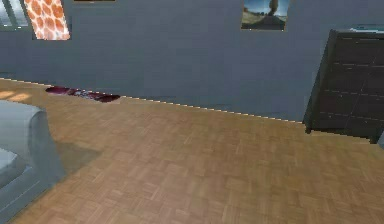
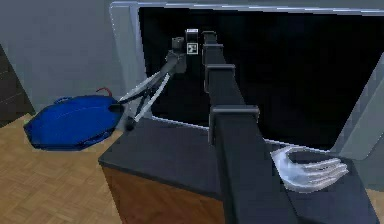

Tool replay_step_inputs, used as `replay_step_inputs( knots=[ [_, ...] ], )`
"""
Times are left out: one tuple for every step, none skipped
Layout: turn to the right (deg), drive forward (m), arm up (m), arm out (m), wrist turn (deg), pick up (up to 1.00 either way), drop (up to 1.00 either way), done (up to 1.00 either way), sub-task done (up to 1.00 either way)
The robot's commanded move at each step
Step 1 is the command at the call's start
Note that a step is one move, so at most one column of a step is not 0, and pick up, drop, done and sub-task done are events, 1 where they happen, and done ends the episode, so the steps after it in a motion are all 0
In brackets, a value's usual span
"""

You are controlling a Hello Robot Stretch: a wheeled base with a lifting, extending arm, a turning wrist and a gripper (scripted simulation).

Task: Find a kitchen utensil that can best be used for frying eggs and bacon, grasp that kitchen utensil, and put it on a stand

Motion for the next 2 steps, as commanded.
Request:
replay_step_inputs(
  knots=[
    [0.0,0.0,0.0,0.0,45.0,0.0,0.0,0.0,0.0],
    [0.0,0.0,0.0,0.0,45.0,0.0,0.0,0.0,0.0]
  ],
)
